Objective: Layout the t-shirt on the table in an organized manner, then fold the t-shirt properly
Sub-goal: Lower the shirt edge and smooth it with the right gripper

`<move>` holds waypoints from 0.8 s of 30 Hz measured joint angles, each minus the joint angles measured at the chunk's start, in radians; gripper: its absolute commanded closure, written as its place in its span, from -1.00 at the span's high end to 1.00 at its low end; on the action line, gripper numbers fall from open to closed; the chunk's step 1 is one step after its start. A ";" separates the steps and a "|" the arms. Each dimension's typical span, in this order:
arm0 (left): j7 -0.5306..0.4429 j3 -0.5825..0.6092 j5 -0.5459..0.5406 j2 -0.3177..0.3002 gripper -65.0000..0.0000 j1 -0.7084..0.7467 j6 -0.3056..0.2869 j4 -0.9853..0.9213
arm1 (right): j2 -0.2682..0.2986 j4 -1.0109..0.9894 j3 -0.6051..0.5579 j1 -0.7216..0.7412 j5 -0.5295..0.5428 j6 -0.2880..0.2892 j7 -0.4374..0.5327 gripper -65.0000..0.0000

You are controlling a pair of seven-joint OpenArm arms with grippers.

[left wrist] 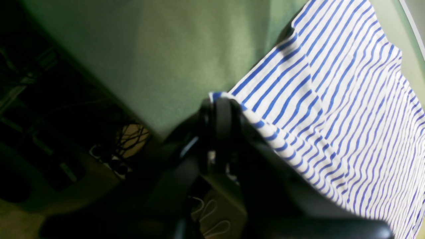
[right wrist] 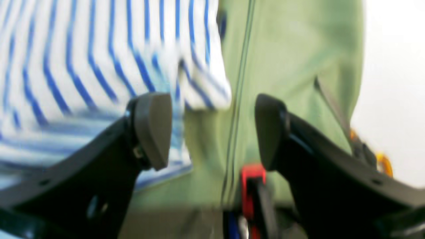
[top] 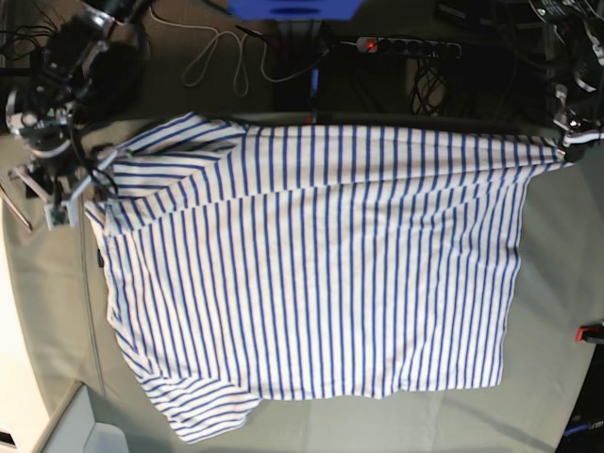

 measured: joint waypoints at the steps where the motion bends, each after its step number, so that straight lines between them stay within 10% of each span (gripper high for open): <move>1: 0.000 0.000 0.000 0.002 -0.99 -0.001 0.000 0.000 | 0.002 -0.018 0.001 -0.011 -0.004 0.000 -0.006 0.24; 24: 0.000 0.001 -0.003 0.002 -0.99 -0.003 0.000 0.000 | 0.009 -0.160 -0.080 -0.019 0.002 0.000 0.008 0.22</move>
